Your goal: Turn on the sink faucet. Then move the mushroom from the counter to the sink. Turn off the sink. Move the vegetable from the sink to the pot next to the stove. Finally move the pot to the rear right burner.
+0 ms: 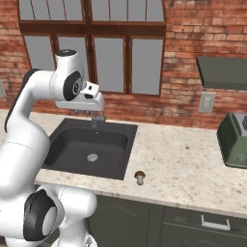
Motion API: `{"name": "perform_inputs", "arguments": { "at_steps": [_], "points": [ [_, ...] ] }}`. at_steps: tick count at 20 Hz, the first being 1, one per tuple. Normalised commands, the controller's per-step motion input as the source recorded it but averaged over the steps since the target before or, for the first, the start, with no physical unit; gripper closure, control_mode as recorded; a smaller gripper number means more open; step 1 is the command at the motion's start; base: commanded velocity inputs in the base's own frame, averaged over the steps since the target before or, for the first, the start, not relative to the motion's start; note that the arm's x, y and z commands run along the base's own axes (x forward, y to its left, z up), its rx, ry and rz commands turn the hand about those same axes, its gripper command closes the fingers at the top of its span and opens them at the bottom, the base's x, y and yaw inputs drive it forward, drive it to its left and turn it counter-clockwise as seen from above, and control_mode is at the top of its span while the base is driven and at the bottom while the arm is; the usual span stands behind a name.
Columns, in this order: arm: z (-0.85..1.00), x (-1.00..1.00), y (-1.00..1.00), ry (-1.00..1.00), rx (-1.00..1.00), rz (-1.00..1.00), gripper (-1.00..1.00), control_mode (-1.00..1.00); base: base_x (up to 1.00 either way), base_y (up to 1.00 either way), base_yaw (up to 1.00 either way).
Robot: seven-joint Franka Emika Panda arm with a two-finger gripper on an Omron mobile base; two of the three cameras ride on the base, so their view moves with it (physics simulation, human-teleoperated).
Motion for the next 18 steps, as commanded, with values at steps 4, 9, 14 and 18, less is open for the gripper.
{"name": "perform_inputs", "arguments": {
  "at_steps": [4,9,14,18],
  "points": [
    [-0.02,-0.10,0.00,-0.01,0.00,0.00,-1.00,-1.00,0.00,0.00,0.00],
    [-0.25,-0.29,-0.14,-0.03,0.02,0.01,-1.00,-1.00,0.00,0.00,0.00],
    [-0.52,-0.08,-0.34,-0.15,0.11,0.13,-1.00,-1.00,0.00,0.00,0.00],
    [-0.28,0.00,-0.22,-0.22,0.10,0.17,-1.00,-1.00,0.00,0.00,0.00]
  ]
}}
